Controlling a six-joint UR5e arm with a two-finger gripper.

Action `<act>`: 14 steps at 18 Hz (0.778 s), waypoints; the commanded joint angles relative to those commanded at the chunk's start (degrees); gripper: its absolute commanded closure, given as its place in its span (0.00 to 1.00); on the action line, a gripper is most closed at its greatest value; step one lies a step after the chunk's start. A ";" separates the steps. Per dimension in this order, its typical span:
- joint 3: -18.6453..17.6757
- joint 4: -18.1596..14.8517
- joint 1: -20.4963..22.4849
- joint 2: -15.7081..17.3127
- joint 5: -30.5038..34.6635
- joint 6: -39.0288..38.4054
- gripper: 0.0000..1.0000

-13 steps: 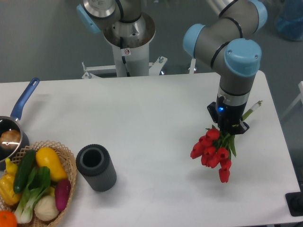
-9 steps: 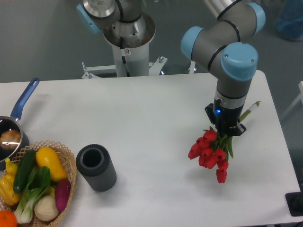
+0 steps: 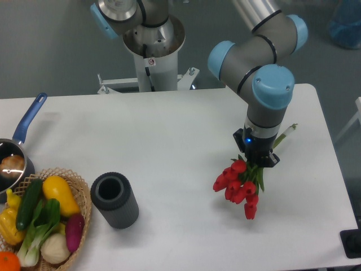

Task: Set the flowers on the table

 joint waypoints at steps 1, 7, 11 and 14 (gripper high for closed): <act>0.00 0.09 -0.09 -0.26 -0.09 -1.32 0.75; -0.09 0.61 -0.09 -0.70 -0.44 -1.51 0.00; 0.00 4.12 0.35 -0.53 0.00 -1.60 0.00; 0.09 5.79 2.27 -0.09 -0.61 -1.25 0.00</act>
